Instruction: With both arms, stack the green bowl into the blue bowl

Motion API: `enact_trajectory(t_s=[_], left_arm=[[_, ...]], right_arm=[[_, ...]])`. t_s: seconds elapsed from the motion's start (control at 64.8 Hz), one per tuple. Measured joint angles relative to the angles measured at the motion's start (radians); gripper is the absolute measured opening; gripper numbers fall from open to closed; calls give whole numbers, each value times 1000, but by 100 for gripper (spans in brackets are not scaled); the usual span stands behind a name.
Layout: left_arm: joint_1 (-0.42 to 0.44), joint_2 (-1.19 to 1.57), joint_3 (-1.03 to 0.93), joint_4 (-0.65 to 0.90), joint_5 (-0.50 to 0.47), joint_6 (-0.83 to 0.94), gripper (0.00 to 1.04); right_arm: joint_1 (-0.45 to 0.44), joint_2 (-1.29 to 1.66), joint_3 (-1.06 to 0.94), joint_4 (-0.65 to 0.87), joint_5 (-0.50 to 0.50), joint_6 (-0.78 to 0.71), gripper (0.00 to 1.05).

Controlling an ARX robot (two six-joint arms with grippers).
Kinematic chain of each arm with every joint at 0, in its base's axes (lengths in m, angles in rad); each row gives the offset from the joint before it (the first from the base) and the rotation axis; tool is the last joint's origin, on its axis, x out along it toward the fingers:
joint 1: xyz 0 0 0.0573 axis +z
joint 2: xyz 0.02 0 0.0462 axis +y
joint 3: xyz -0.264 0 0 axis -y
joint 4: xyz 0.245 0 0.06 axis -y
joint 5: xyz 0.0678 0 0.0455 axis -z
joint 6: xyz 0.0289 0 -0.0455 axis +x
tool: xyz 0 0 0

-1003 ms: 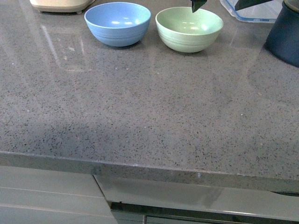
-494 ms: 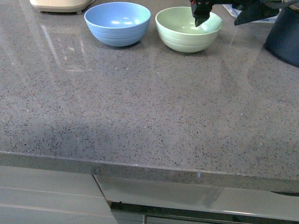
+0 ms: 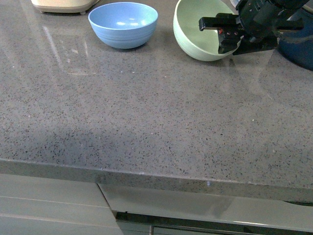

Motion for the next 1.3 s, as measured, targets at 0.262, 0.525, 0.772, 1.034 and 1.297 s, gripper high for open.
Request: enact_trajectory(t_s=[0.262, 0.525, 0.772, 1.034, 1.297], left_arm=[[0, 0, 0, 0, 0, 0, 98], [0, 0, 0, 0, 0, 0, 98], [0, 0, 0, 0, 0, 0, 98], [0, 0, 0, 0, 0, 0, 98], [0, 0, 0, 0, 0, 0, 98]], right_arm=[[1, -114, -96, 29, -11, 31, 1], [0, -116, -40, -30, -6, -5, 1], [9, -92, 118, -101, -8, -29, 1], [56, -51, 295, -195, -24, -39, 1], [129, 27, 497, -312, -66, -52, 1]])
